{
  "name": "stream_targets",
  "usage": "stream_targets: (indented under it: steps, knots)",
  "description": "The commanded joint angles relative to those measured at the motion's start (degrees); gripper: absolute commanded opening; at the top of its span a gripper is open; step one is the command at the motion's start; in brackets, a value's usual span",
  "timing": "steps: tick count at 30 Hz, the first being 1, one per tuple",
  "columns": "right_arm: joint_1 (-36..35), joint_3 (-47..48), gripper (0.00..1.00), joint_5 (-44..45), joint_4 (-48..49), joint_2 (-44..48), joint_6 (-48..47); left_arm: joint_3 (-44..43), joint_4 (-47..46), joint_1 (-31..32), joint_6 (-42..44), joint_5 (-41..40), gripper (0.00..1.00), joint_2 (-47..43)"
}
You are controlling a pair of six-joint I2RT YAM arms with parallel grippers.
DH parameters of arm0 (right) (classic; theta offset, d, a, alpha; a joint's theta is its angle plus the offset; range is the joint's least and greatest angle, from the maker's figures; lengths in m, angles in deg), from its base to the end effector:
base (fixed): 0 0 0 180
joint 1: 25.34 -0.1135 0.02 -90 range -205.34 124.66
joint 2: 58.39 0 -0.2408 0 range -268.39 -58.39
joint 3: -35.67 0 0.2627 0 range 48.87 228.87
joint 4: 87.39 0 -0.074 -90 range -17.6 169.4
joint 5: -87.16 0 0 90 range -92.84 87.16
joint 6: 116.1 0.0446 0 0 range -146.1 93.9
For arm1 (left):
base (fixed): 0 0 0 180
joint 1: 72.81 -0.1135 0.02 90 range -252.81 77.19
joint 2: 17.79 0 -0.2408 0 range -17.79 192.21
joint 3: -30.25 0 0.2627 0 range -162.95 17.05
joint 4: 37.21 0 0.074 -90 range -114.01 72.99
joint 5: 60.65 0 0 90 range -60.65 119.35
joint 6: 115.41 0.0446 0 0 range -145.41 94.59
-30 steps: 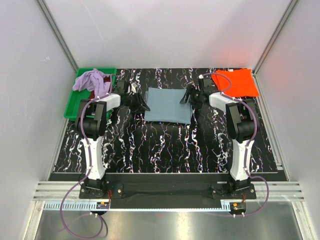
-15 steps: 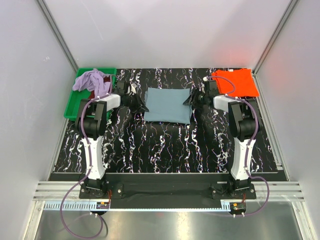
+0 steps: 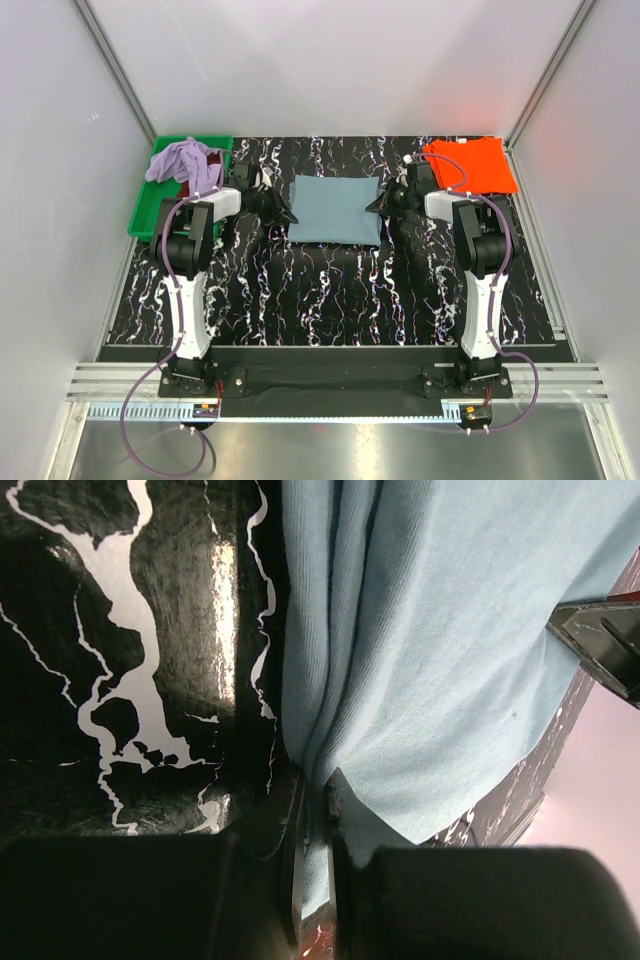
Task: Fold and stack the t-shirts
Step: Neatly place the folded tshirt to the corner
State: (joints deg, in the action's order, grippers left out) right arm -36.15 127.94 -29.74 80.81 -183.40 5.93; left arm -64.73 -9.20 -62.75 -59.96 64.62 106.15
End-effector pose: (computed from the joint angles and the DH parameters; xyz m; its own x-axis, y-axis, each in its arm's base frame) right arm 0.4483 0.1061 0.0889 -0.8408 0.3210 -0.4360 -0.0449 0.7611 0.6471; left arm 0.4331 -0.1030 0.0935 -0.9365 -0.3041 -0.1744 -0.0954 0.6999 -0.7079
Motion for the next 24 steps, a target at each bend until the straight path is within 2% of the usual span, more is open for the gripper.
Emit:
stream_targets:
  steps: [1, 3, 6, 8, 16, 24]
  knots:
    - [-0.35, 1.16, 0.00, 5.35, -5.70, 0.55, -6.18, 0.83, -0.22, 0.31, -1.40, -1.61, 0.14, 0.61]
    - [-0.27, 2.75, 0.00, 8.33, -9.04, 2.40, -10.13, -0.04, 2.23, 0.31, -2.28, -1.95, 0.28, -2.45]
    - [-0.27, 4.95, 0.00, 11.85, -14.58, 3.90, -15.93, -1.63, 9.24, -0.04, -1.93, -6.78, 0.40, -8.51]
    - [-0.18, 8.28, 0.00, 13.35, -19.57, 3.98, -20.14, -2.42, 11.90, -0.31, -1.84, -7.93, 0.44, -11.86]
    - [0.79, 23.05, 0.00, 23.99, -32.16, 2.23, -32.02, 5.65, 14.63, 0.13, 2.36, -7.14, 0.50, -26.36]
    - [4.12, 37.01, 0.00, 32.08, -39.72, -0.93, -42.66, 11.29, 17.10, 0.13, 5.98, -3.98, 0.54, -32.01]
